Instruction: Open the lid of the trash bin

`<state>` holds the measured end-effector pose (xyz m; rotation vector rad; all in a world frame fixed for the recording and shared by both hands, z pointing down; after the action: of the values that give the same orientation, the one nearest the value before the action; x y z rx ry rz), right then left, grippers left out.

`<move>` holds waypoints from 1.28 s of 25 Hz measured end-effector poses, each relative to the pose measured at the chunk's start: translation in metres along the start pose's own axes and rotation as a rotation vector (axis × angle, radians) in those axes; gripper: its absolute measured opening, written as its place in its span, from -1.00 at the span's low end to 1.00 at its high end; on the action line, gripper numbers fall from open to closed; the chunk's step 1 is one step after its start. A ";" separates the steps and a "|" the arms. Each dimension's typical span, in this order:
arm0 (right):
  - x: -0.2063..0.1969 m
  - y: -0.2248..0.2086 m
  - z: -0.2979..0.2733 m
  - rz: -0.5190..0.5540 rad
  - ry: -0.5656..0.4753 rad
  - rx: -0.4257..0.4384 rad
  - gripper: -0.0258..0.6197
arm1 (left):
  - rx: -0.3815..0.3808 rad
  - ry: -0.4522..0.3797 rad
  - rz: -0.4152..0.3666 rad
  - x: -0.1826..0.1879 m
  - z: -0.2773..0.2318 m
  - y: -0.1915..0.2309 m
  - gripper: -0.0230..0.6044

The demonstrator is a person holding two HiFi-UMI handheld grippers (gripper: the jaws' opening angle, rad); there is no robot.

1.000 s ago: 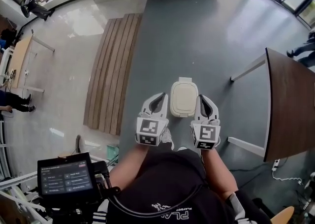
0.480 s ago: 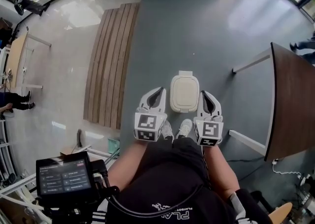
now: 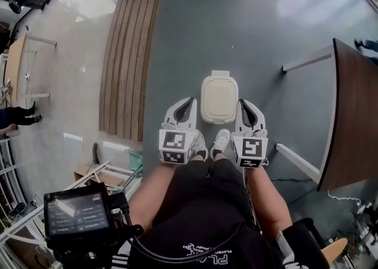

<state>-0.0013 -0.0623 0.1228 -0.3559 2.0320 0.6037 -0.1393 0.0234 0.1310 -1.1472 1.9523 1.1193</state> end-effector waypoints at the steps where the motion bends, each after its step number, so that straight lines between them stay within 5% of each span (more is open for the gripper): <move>1: 0.000 -0.001 0.000 0.000 0.004 0.002 -0.93 | 0.004 0.003 0.001 0.001 0.000 0.000 -0.93; 18: -0.154 0.016 -0.067 -0.077 0.163 0.122 -0.93 | 0.062 0.168 0.042 -0.124 -0.106 0.024 -0.93; 32: -0.274 0.066 -0.086 -0.116 0.265 0.182 -0.93 | 0.078 0.287 0.080 -0.243 -0.136 0.051 -0.93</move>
<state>0.0433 -0.0525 0.4142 -0.4603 2.2810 0.3086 -0.0885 0.0096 0.4096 -1.2531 2.2568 0.9500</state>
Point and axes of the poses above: the fingertips, and each gripper's own axes: z backward along the fingers, y to its left, x out of its top, the point moved 3 cm from there along z, backward along the fingers, and after that the axes turned 14 degrees about z, right-handed, at the moved point
